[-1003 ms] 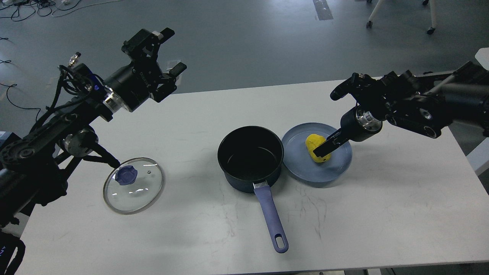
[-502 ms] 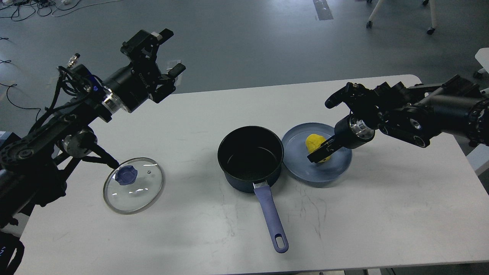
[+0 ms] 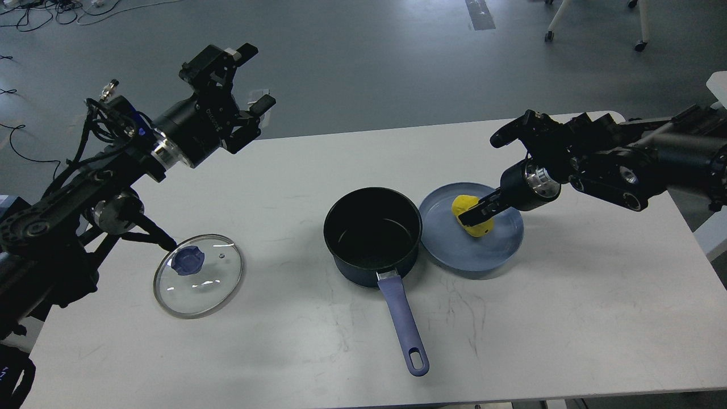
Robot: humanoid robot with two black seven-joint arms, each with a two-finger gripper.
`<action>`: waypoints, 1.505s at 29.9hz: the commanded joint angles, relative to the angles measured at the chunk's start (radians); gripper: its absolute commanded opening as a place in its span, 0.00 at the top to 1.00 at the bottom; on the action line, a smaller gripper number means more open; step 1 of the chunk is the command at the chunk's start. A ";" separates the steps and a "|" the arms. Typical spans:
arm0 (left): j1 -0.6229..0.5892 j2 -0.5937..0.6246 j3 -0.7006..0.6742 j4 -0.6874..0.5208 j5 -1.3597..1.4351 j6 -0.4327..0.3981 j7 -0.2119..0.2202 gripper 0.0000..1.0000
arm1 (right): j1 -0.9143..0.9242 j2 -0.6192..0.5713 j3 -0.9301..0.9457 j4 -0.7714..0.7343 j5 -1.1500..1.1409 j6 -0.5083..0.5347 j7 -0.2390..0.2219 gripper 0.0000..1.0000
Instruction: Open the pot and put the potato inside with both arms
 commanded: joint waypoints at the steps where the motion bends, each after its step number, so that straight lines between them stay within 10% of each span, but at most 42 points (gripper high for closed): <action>1: 0.000 0.008 0.000 -0.002 0.000 0.000 0.000 0.02 | 0.064 -0.059 0.055 0.065 0.004 0.005 0.000 0.79; 20: -0.002 0.014 0.000 -0.003 0.000 -0.001 0.002 0.02 | 0.161 0.186 0.124 0.082 0.188 0.045 0.000 0.76; 34: -0.002 0.022 0.000 -0.002 0.000 0.000 0.002 0.02 | 0.142 0.209 0.084 0.044 0.191 0.064 0.000 0.01; 45: 0.000 0.028 0.000 -0.003 0.000 -0.001 0.002 0.02 | 0.138 -0.043 0.424 0.063 0.399 0.042 0.000 0.00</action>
